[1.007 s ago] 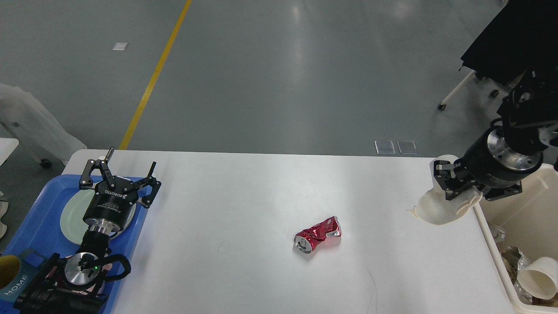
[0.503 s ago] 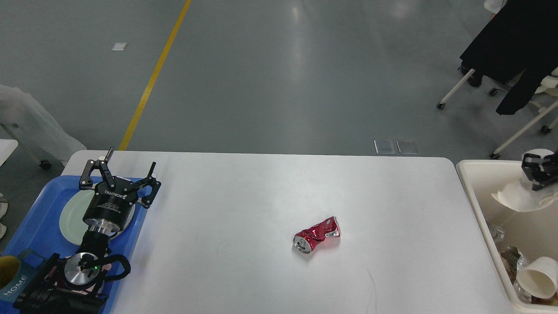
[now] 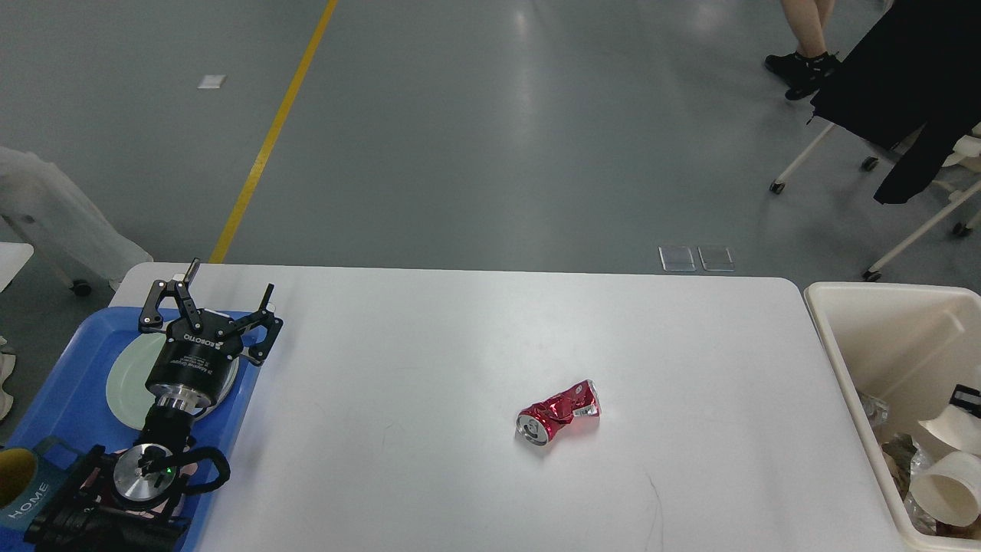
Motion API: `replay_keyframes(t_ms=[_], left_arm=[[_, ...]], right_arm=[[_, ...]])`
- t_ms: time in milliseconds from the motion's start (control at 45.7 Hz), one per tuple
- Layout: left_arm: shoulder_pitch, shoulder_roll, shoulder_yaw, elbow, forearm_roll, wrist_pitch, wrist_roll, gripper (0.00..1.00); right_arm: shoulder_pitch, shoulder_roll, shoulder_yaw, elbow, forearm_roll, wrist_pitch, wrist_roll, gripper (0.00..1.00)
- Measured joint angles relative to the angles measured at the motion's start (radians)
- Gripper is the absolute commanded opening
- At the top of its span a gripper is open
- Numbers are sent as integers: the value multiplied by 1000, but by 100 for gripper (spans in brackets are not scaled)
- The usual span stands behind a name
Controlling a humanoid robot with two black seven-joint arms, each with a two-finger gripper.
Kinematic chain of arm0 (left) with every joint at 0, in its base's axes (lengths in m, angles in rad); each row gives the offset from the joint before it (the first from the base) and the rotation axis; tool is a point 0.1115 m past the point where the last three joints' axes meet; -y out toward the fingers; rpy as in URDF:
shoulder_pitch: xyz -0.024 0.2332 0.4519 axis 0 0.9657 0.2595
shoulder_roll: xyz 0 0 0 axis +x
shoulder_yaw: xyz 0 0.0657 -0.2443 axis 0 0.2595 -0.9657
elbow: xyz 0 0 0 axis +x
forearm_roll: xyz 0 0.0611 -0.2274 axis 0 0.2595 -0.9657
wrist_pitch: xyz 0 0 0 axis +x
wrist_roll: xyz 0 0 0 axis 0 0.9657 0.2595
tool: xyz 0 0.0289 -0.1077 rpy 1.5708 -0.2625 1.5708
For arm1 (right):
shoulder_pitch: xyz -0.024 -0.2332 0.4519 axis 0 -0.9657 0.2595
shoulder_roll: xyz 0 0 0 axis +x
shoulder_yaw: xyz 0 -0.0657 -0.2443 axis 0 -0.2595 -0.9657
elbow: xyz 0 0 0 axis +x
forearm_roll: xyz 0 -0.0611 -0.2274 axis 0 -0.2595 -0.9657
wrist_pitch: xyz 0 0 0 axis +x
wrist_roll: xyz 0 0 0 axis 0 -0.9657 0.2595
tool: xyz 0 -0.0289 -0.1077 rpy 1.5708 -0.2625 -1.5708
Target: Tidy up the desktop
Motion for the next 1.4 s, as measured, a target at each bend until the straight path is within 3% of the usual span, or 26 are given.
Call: replay_keyframes(t_ms=[219, 394, 416, 481, 525, 1182, 1401], left_arm=[[0, 0, 0, 0, 0, 0, 0, 97], [0, 0, 0, 0, 0, 0, 0, 97], [0, 0, 0, 0, 0, 0, 0, 97], [0, 0, 0, 0, 0, 0, 1, 97], [0, 0, 0, 0, 0, 0, 1, 97], [0, 0, 0, 0, 0, 0, 2, 97], [0, 0, 0, 0, 0, -1, 2, 97]], right_arm=[[-214, 98, 14, -118, 11, -198, -5, 0], [-258, 119, 15, -122, 13, -234, -9, 0], [-260, 119, 15, -122, 13, -235, -9, 8], [-262, 119, 15, -122, 14, -236, -9, 67], [-263, 117, 15, -122, 14, -236, -9, 99], [-230, 102, 20, -110, 0, -240, 0, 100], [-143, 64, 24, -104, 0, -99, 1, 100]])
